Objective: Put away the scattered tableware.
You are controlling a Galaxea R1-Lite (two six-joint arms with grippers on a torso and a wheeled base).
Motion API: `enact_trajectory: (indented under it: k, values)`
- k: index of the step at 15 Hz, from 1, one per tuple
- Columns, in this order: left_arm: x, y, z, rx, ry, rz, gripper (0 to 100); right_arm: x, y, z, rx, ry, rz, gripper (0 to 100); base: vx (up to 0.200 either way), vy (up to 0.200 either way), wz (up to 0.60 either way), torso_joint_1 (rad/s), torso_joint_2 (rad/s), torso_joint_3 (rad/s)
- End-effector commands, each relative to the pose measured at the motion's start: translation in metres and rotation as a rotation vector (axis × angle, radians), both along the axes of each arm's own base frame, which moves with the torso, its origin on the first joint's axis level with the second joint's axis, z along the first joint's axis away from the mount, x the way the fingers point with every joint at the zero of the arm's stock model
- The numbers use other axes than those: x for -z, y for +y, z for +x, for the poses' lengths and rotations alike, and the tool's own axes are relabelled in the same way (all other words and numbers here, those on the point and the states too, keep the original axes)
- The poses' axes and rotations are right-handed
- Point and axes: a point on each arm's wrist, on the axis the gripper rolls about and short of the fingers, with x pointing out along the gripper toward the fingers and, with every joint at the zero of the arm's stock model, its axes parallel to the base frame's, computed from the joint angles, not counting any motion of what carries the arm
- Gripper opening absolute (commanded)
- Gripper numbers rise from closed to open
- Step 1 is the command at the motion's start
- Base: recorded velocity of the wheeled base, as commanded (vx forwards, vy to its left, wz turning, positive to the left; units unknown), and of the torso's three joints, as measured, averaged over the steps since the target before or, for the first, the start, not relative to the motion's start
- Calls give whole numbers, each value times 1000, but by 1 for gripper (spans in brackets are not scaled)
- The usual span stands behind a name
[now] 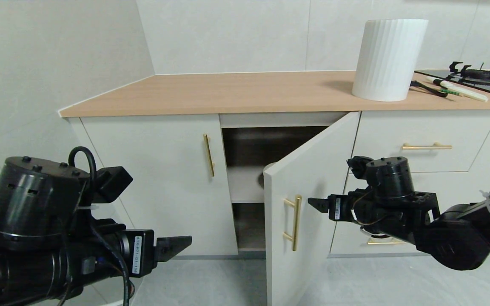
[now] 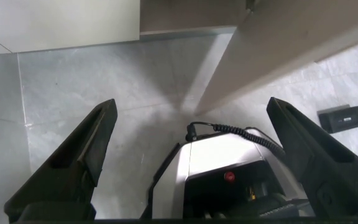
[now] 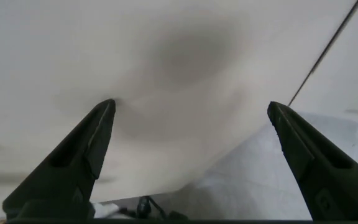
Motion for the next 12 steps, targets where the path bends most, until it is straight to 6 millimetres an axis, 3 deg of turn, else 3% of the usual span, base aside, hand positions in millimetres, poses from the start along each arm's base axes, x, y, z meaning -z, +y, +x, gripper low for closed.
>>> enact_trajectory:
  k: [1, 5, 9, 12]
  values:
    - [1, 0, 1, -1, 4, 2, 100, 12, 3, 6, 5, 29, -8, 100, 0, 0, 0, 0, 0, 0]
    - [3, -1, 1, 0, 11, 8, 100, 13, 7, 11, 19, 36, 23, 100, 0, 0, 0, 0, 0, 0]
    - [3, -1, 1, 2, 10, 7, 100, 21, 12, 21, 67, 11, 46, 100, 200, 0, 0, 0, 2, 2]
    - [3, -1, 2, 8, 0, 12, 100, 25, 16, 29, 105, -31, 50, 100, 0, 0, 0, 0, 0, 0]
